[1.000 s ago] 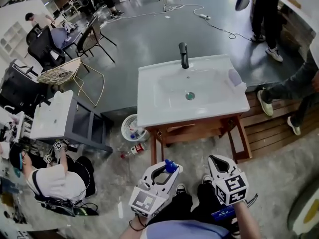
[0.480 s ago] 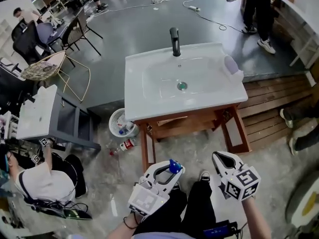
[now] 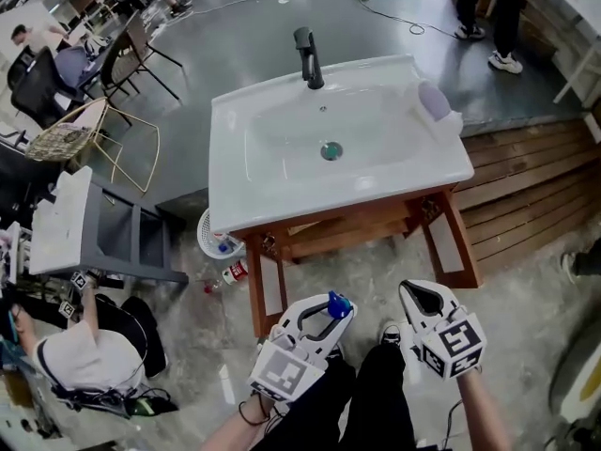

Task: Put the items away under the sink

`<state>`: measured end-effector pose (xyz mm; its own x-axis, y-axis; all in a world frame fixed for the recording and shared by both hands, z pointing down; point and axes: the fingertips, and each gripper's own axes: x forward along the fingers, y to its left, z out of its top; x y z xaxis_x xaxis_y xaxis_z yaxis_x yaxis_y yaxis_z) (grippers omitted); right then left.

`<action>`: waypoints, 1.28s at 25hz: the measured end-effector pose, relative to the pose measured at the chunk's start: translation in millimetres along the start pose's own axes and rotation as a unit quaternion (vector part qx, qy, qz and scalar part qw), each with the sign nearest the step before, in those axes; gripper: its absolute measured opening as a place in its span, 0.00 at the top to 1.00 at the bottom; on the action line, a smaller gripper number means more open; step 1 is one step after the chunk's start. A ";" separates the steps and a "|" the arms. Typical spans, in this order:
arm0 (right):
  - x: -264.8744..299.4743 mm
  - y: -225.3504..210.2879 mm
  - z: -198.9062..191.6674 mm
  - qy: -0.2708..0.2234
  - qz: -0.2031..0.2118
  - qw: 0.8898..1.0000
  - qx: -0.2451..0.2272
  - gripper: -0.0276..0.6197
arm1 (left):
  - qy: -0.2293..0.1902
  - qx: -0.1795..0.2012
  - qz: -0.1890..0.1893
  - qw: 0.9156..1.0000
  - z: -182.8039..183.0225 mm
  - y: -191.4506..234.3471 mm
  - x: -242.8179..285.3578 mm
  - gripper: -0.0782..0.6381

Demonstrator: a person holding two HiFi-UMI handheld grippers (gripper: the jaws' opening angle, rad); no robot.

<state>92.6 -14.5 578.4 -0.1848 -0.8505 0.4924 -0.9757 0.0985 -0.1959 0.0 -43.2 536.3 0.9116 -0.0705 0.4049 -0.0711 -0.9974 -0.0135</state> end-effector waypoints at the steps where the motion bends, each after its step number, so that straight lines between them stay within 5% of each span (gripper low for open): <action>1: 4.0 -2.5 -5.4 0.002 0.005 1.000 0.000 0.93 | 0.001 0.000 0.000 1.000 -2.8 1.3 9.2 0.75; 21: 73.1 -80.8 -61.3 0.001 0.034 0.999 0.029 0.93 | 0.046 -0.008 0.020 0.999 -81.9 42.7 166.5 0.76; 32: 91.0 -109.0 -93.5 -0.009 0.013 0.999 0.045 0.93 | 0.012 -0.014 0.047 0.999 -116.2 70.9 225.1 0.76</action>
<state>171.1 -54.4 723.9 -0.2075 -0.8576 0.4705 -0.9556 0.0748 -0.2850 153.2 -127.9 732.7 0.8905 -0.1635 0.4247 -0.1678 -0.9854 -0.0276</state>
